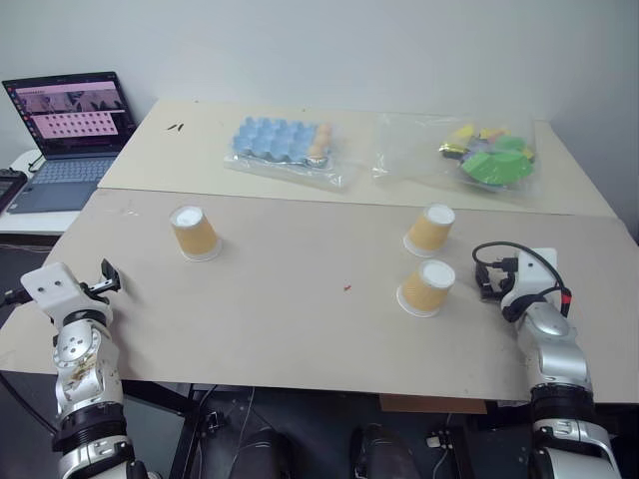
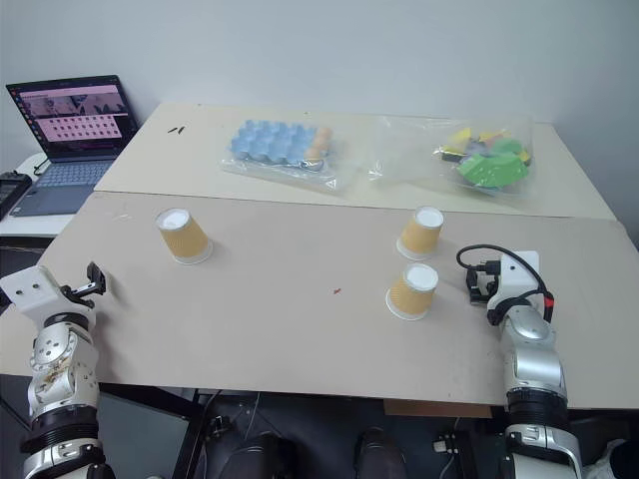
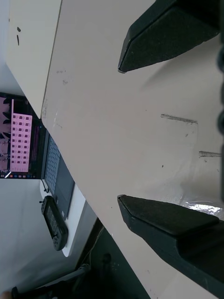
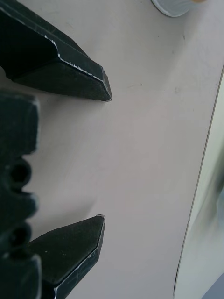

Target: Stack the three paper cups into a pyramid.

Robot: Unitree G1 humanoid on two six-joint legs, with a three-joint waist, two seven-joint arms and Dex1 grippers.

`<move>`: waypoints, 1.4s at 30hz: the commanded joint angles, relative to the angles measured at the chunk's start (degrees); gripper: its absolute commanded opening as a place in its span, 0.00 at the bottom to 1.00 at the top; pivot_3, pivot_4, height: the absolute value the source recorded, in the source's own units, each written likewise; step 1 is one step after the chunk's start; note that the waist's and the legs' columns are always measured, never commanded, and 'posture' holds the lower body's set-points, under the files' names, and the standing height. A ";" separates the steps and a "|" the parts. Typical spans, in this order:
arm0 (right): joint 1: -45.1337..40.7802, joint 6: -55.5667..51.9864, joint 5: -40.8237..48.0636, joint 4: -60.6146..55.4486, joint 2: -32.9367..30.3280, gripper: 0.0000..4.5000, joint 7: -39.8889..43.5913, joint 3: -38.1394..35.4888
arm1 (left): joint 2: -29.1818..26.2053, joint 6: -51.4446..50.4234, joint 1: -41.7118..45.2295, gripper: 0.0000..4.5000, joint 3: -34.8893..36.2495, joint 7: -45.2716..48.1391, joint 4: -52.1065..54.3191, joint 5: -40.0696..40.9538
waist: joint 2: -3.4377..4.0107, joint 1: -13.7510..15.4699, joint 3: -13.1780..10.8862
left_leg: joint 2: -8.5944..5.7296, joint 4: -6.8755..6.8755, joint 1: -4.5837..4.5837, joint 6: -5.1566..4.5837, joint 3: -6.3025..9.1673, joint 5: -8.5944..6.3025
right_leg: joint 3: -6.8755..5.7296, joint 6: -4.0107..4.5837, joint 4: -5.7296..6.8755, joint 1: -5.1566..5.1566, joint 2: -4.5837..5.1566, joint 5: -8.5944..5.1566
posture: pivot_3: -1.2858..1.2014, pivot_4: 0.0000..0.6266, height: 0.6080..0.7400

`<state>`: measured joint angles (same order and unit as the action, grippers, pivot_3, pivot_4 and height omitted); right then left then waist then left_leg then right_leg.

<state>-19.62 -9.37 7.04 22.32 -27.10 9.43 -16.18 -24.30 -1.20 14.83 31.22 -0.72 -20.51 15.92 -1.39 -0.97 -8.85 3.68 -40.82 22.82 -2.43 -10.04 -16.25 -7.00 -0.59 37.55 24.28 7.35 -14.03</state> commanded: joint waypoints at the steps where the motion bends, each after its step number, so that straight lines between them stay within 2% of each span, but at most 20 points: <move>1: -1.49 1.74 -0.23 -0.31 -0.36 1.00 -0.32 -0.40 | 0.03 -0.48 5.01 0.99 1.03 -0.20 5.26 4.28 | 0.00 0.02 0.00 | 0.00 0.00 0.00 0.00 0.00 0.00 | 0.00 0.00 0.00 0.00 0.00 0.00 | 0.52 0.24 0.94; 4: -1.48 1.56 -0.55 -0.08 -0.26 1.00 -0.51 -0.22 | 0.61 -6.13 14.59 0.99 1.39 1.58 15.35 15.03 | -0.28 0.87 -0.15 | 0.03 -0.08 0.15 -0.01 0.13 0.01 | -0.14 0.01 0.02 0.00 0.01 0.01 | 0.52 0.24 0.94; 7: -1.21 1.52 -0.56 -0.02 -0.25 1.00 -0.56 -0.28 | 0.38 -13.94 15.61 0.99 -4.55 8.88 27.38 23.17 | -0.31 0.46 -0.09 | -0.01 -0.18 0.18 -0.05 0.18 0.04 | -0.04 0.05 0.04 -0.02 0.02 0.07 | 0.52 0.24 0.94; 10: -1.03 1.29 -0.45 -0.18 -0.30 1.00 -0.56 -0.27 | -3.78 -21.76 9.11 0.99 -14.16 19.91 39.47 27.29 | 0.35 -0.09 0.30 | -0.23 0.12 0.03 -0.12 0.12 0.01 | 0.09 -0.08 0.00 -0.17 0.09 0.06 | 0.52 0.24 0.94; 12: -1.02 0.52 0.09 -0.85 -1.02 1.00 0.09 -0.75 | -9.99 -25.56 -1.22 0.99 -21.49 30.39 46.54 27.65 | 0.67 -0.58 0.48 | -0.31 0.27 -0.06 -0.13 0.02 -0.01 | 0.20 -0.24 -0.03 -0.16 0.09 -0.04 | 0.52 0.24 0.94; 14: -0.84 -0.48 1.24 -1.53 -3.10 1.00 2.12 -1.90 | -14.83 -25.92 -8.68 0.99 -25.69 37.65 49.02 25.58 | 0.74 -1.49 0.48 | -0.35 0.76 -0.22 -0.02 -0.10 0.06 | 0.30 -0.25 -0.08 -0.04 -0.03 -0.08 | 0.52 0.24 0.94; 17: 1.44 -1.58 3.47 -3.36 -11.69 1.00 13.38 -2.63 | -19.45 -22.61 -15.35 0.99 -28.34 45.33 47.83 21.10 | 0.94 -1.09 0.29 | -0.41 0.98 -0.41 0.20 -0.12 0.19 | 0.37 -0.13 -0.30 -0.02 -0.05 -0.30 | 0.52 0.24 0.94; 21: 10.87 -3.57 8.37 -7.20 -27.62 1.00 40.84 -0.28 | -18.92 -22.39 -13.61 0.99 -27.85 46.97 45.48 20.92 | 1.18 0.66 0.22 | -0.37 0.97 -0.49 0.16 0.01 0.19 | 0.41 -0.08 -0.35 -0.22 -0.01 -0.27 | 0.52 0.24 0.94; 25: 16.94 -7.98 12.59 -15.77 -34.61 1.00 56.21 3.94 | -17.50 -22.93 -11.37 0.99 -28.90 47.26 44.44 19.96 | 1.09 0.59 0.29 | -0.26 0.94 -0.67 0.08 0.15 0.14 | 0.48 -0.04 -0.45 -0.56 -0.14 -0.24 | 0.52 0.24 0.94; 27: 16.42 -10.57 13.61 -20.45 -35.00 1.00 58.65 6.66 | -16.72 -22.98 -10.78 0.99 -29.44 47.30 44.08 19.06 | 1.04 -0.04 0.28 | -0.21 0.95 -0.74 0.06 0.15 0.13 | 0.51 -0.04 -0.49 -0.64 -0.18 -0.24 | 0.52 0.24 0.94; 31: 10.17 -12.79 12.36 -23.49 -31.04 1.00 55.97 11.01 | -15.76 -23.52 -10.27 0.99 -29.59 47.30 44.17 18.38 | 1.02 -0.39 0.27 | -0.18 0.93 -0.84 0.08 0.12 0.14 | 0.61 0.00 -0.46 -0.67 -0.23 -0.21 | 0.52 0.24 0.94; 38: 1.91 -15.59 11.94 -24.50 -25.79 1.00 52.01 13.74 | -15.42 -24.12 -10.01 0.99 -28.84 46.64 44.27 17.31 | 0.98 1.02 0.25 | -0.21 0.87 -0.59 0.06 0.17 0.13 | 0.49 0.00 -0.52 -0.50 -0.19 -0.21 | 0.52 0.24 0.94; 42: -0.12 -18.80 15.45 -28.69 -24.60 1.00 52.82 12.88 | -15.35 -24.32 -10.19 0.99 -28.57 45.94 44.31 16.62 | 0.98 1.54 0.25 | -0.25 0.81 -0.35 0.05 0.13 0.13 | 0.49 0.00 -0.48 -0.20 -0.19 -0.21 | 0.52 0.24 0.94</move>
<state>-18.07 -26.55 19.77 -2.89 -52.00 62.09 -1.27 -39.74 -25.46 4.42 1.16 45.57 22.88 32.84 -0.41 0.57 -8.60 3.43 -40.01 22.49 -2.37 -9.91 -16.11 -6.53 -0.59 37.05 24.08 7.16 -14.24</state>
